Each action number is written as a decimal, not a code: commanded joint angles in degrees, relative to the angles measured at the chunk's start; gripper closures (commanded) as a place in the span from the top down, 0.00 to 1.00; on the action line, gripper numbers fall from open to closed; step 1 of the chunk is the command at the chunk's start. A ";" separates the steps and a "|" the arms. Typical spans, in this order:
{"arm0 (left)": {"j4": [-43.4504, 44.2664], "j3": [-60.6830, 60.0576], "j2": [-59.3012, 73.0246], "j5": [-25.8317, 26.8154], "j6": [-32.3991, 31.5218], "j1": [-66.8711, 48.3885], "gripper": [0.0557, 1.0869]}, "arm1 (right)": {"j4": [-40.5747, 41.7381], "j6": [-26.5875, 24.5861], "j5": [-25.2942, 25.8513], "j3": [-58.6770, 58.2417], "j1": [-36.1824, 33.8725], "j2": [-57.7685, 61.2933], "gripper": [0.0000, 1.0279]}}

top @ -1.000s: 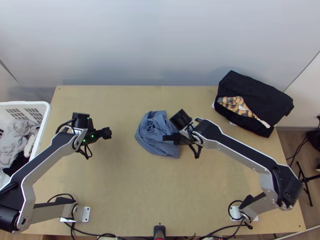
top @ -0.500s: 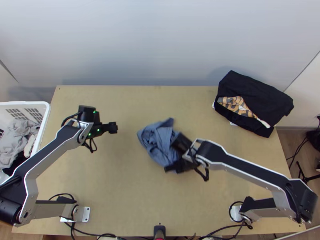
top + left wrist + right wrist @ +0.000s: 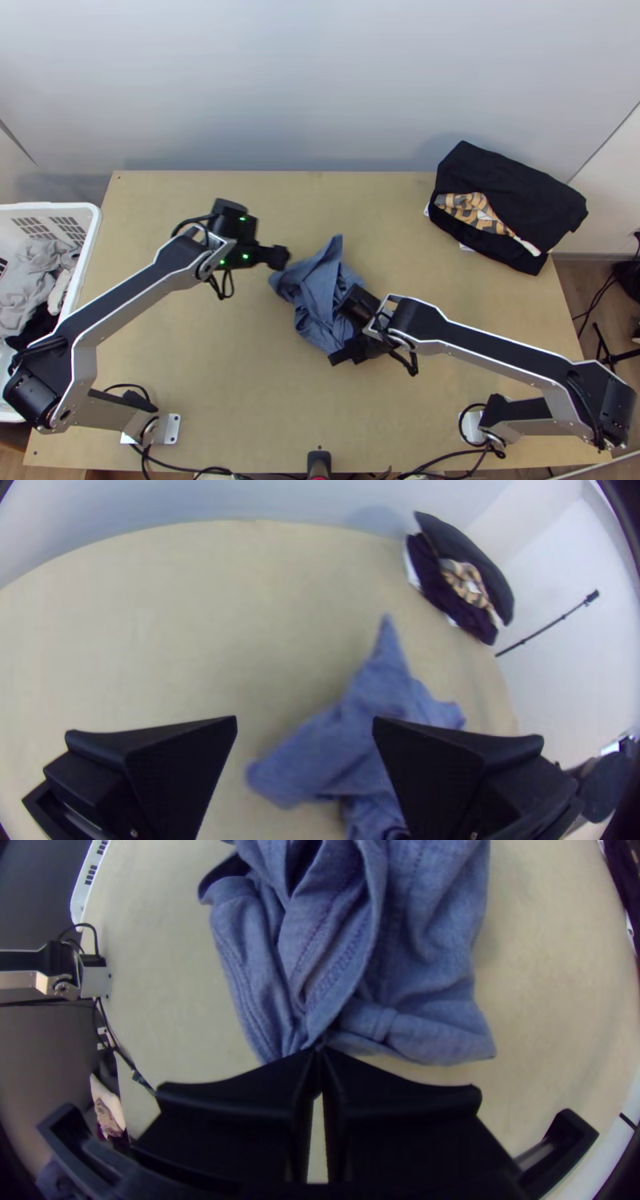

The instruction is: Fold the t-shirt

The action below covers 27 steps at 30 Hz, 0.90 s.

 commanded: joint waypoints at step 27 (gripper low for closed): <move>-6.39 14.59 15.18 1.96 9.12 -11.50 0.94 | 5.77 -0.58 0.36 -4.09 -2.65 -5.91 0.03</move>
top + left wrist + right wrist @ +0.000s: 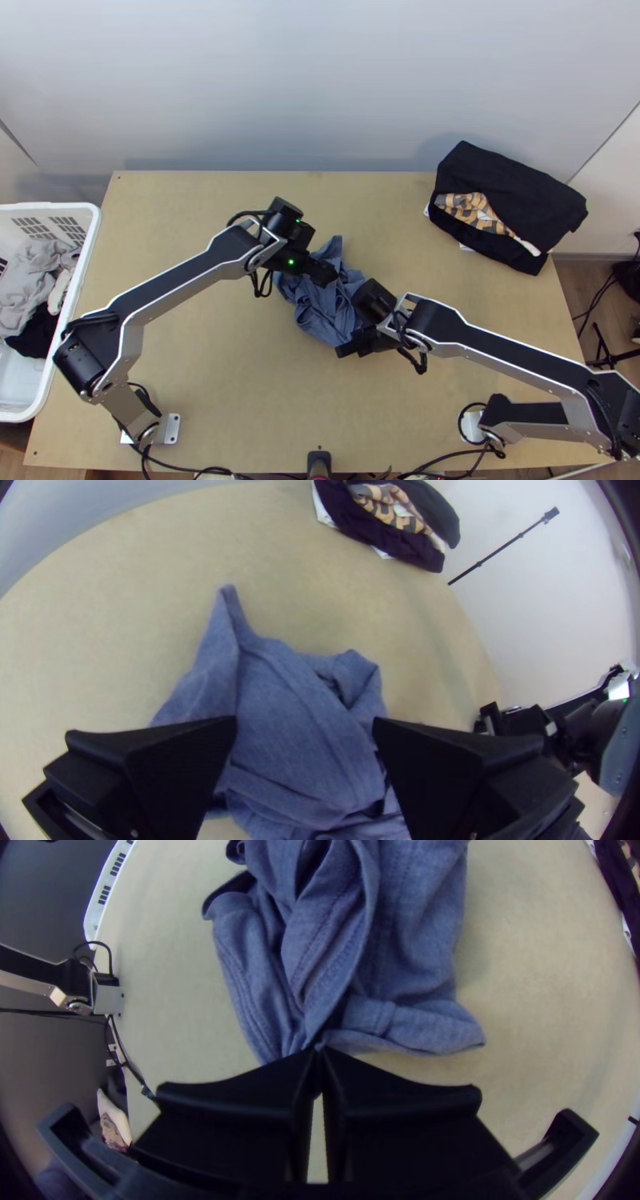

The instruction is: Fold the t-shirt

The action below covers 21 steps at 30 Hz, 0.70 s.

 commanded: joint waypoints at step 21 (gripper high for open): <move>6.48 -2.23 0.33 -8.37 0.62 8.35 0.03 | 0.35 -0.05 -0.34 -1.19 -1.36 -1.43 0.03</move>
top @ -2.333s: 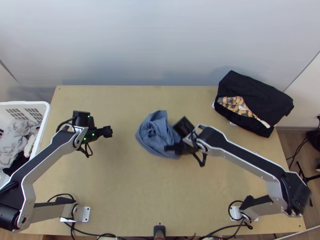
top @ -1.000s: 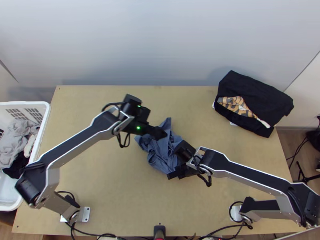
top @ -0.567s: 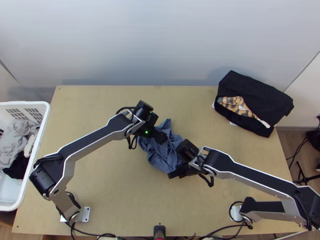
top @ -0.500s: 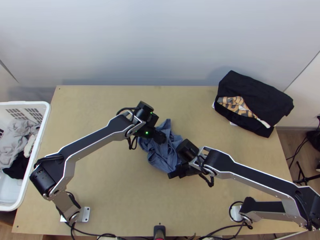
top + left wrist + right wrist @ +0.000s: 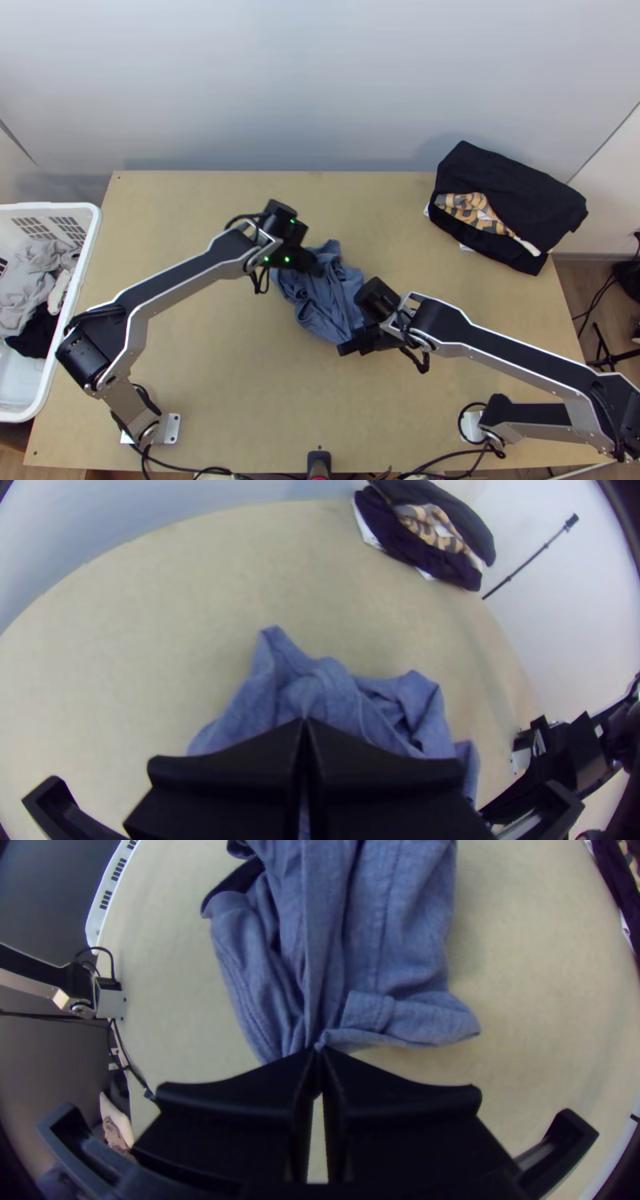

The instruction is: Fold the t-shirt

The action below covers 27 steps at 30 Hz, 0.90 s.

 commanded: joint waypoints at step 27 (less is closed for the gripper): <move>-2.91 -7.89 -11.46 -1.24 1.14 27.31 0.03 | 1.93 -1.61 0.07 -3.02 -3.89 -0.73 0.03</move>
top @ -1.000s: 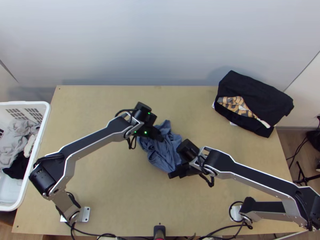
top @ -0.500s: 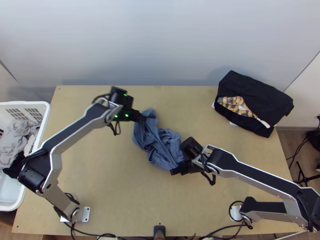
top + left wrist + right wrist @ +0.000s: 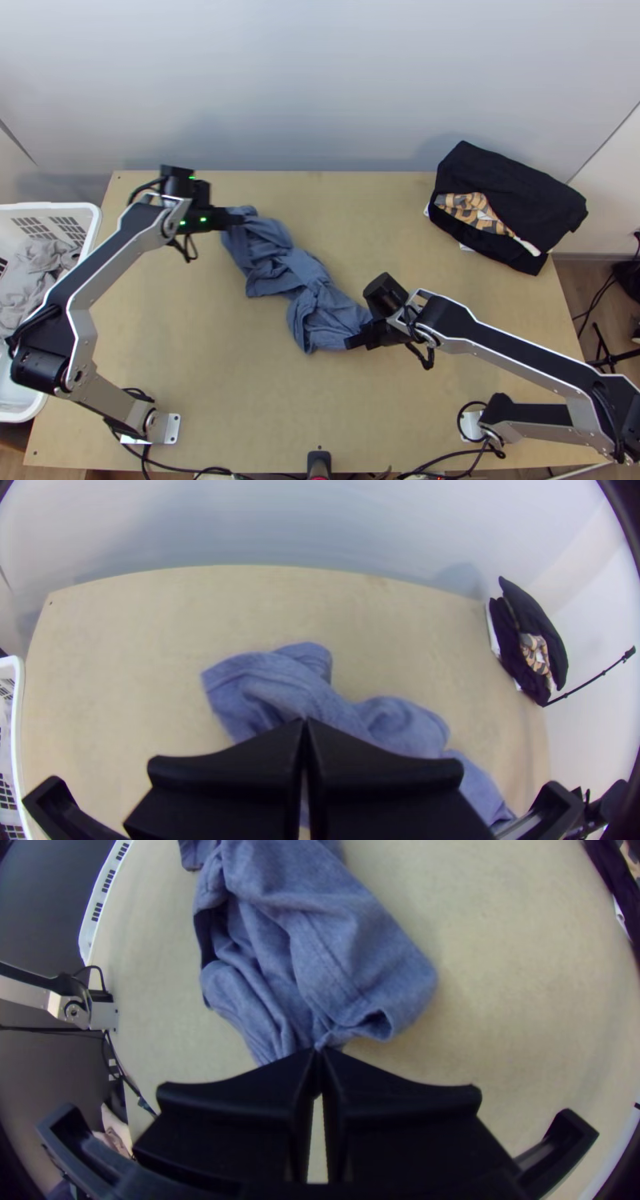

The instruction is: Fold the t-shirt

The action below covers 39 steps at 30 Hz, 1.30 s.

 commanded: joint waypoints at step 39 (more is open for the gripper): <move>0.28 -26.21 -24.73 9.43 -5.40 10.24 0.85 | 6.95 -2.58 4.80 -11.54 -17.86 -9.22 0.03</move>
